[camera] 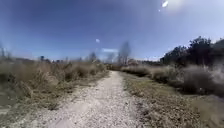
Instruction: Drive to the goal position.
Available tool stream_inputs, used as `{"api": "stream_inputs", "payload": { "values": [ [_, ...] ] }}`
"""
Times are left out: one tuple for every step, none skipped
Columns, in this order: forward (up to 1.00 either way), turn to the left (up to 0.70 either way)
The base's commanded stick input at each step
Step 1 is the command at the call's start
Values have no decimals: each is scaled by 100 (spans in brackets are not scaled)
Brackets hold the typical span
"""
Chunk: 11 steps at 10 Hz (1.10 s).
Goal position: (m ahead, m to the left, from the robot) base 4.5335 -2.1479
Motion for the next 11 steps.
{"api": "stream_inputs", "payload": {
  "values": [
    [70, 0],
    [70, 0],
    [70, 0],
    [70, 0],
    [70, 0],
    [70, 0],
    [70, 0],
    [70, 0],
    [70, 0],
    [70, 0],
    [70, 0]
  ]
}}
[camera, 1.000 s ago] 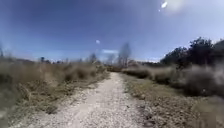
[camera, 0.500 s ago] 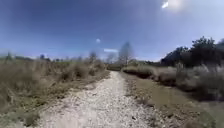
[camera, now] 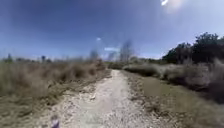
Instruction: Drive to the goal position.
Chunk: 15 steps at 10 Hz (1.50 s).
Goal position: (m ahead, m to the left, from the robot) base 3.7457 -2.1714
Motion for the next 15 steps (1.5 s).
{"api": "stream_inputs", "payload": {
  "values": [
    [70, 0],
    [70, 0],
    [70, 0],
    [70, 0],
    [70, 0],
    [70, 0],
    [70, 0],
    [70, -17],
    [70, -35],
    [70, -35],
    [70, -35],
    [70, -29],
    [70, -22],
    [70, -15],
    [70, -8]
  ]
}}
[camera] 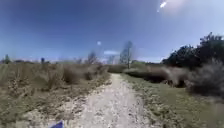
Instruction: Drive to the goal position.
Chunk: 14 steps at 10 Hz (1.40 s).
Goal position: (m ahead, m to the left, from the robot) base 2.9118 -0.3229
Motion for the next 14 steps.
{"api": "stream_inputs", "payload": {
  "values": [
    [70, -1],
    [70, 0],
    [70, 0],
    [70, 0],
    [70, 0],
    [70, 0],
    [70, 0],
    [70, 0],
    [70, 0],
    [70, 0],
    [70, 0],
    [70, 19],
    [70, 35],
    [70, 30]
  ]
}}
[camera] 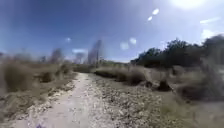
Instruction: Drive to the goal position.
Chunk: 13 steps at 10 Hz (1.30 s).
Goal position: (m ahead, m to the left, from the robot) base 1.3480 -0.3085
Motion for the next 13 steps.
{"api": "stream_inputs", "payload": {
  "values": [
    [70, 12],
    [70, 0],
    [70, 0],
    [70, 0],
    [70, 0],
    [70, 0],
    [70, 0],
    [70, 4],
    [70, 8],
    [70, 12],
    [70, 15],
    [70, 19],
    [70, 23]
  ]
}}
